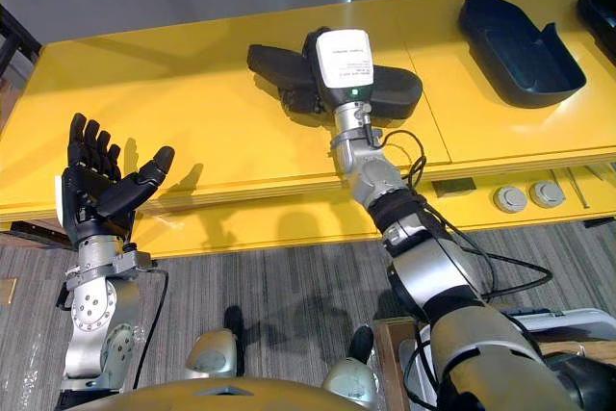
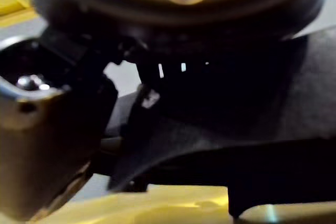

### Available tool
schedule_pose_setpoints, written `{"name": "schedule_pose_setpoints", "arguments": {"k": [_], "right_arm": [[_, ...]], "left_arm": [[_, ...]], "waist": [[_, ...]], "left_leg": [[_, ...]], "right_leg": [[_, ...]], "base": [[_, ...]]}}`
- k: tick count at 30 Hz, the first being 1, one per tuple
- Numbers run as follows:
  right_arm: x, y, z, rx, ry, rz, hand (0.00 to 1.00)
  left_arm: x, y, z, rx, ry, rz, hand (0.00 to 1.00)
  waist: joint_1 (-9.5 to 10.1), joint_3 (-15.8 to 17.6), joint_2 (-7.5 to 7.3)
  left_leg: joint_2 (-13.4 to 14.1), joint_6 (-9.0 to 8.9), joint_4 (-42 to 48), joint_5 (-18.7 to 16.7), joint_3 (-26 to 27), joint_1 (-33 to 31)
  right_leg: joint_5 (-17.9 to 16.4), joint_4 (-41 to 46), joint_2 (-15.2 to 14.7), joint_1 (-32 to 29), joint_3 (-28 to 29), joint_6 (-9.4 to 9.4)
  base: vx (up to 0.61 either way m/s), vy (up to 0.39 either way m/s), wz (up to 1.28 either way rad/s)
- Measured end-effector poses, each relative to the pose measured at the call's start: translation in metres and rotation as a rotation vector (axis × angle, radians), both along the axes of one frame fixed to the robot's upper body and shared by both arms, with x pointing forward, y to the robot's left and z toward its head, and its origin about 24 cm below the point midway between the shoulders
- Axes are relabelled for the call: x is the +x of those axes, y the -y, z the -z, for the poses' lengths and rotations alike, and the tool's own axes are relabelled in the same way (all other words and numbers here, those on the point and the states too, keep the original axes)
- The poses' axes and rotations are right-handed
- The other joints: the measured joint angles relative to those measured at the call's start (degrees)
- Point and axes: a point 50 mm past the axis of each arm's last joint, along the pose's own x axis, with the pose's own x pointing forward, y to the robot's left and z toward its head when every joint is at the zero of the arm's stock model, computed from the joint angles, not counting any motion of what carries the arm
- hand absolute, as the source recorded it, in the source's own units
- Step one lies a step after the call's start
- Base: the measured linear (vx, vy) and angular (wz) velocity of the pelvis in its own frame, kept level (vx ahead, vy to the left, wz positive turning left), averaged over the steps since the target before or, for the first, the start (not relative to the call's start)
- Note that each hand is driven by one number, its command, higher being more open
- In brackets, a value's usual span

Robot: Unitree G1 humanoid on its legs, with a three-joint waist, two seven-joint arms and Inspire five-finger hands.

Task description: Walk over and take three plastic housings, then place them on the shelf

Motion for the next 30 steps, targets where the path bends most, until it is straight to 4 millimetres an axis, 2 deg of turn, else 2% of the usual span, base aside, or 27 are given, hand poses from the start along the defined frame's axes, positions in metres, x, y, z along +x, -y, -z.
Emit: {"name": "schedule_pose_setpoints", "arguments": {"k": [3, 13, 16, 19, 24, 30], "right_arm": [[-0.001, -0.003, 0.001, -0.052, 0.011, -0.024, 0.0], [-0.01, 0.002, 0.007, -0.015, 0.052, -0.083, 0.0], [-0.02, -0.001, -0.002, 0.105, 0.076, -0.133, 0.0], [-0.03, -0.003, -0.025, 0.308, 0.128, -0.212, 0.0], [-0.035, 0.001, -0.048, 0.419, 0.169, -0.248, 0.0], [-0.034, 0.001, -0.064, 0.553, 0.125, -0.323, 0.0]], "left_arm": [[0.0, 0.0, 0.0, 0.001, -0.001, 0.003, 1.0], [0.001, 0.005, 0.001, 0.001, -0.004, 0.022, 1.0], [0.0, 0.005, 0.001, -0.003, -0.006, 0.013, 1.0], [0.0, 0.005, 0.001, -0.012, -0.007, 0.008, 1.0], [0.001, 0.008, 0.0, -0.012, -0.004, 0.021, 1.0], [0.0, 0.009, 0.002, -0.011, -0.009, 0.031, 1.0]], "waist": [[0.08, 0.0, 0.0], [-0.06, 0.0, 0.01], [-0.72, 0.0, 0.01], [-1.4, 0.0, 0.04], [-2.6, 0.0, 0.06], [-2.56, -0.1, 0.01]], "left_leg": [[0.0, -0.01, 0.0, 0.0, 0.0, 0.0], [0.0, -0.16, -0.1, 0.1, 0.1, 0.1], [0.0, -0.26, -0.2, 0.2, 0.1, 0.2], [0.0, -0.32, -0.7, 0.3, 0.4, 1.3], [-0.1, -0.33, -1.4, 0.5, 0.5, 2.5], [-0.2, -0.33, -1.6, 0.5, 0.7, 3.5]], "right_leg": [[0.0, 0.0, 0.0, 0.0, 0.0, 0.0], [0.0, 0.1, 0.0, 0.0, 0.0, 0.0], [0.0, 0.1, 0.0, 0.0, 0.0, 0.0], [0.0, 0.1, 0.0, 0.5, 0.3, 0.0], [0.0, 0.1, 0.0, 1.3, 0.4, -0.01], [0.0, 0.1, 0.0, 2.1, 0.7, 0.02]], "base": [[0.0, 0.0, 0.0], [0.0, 0.0, 0.0], [0.0, 0.0, 0.0], [0.0, 0.0, -0.05], [-0.01, 0.005, -0.02], [0.0, 0.001, -0.01]]}}
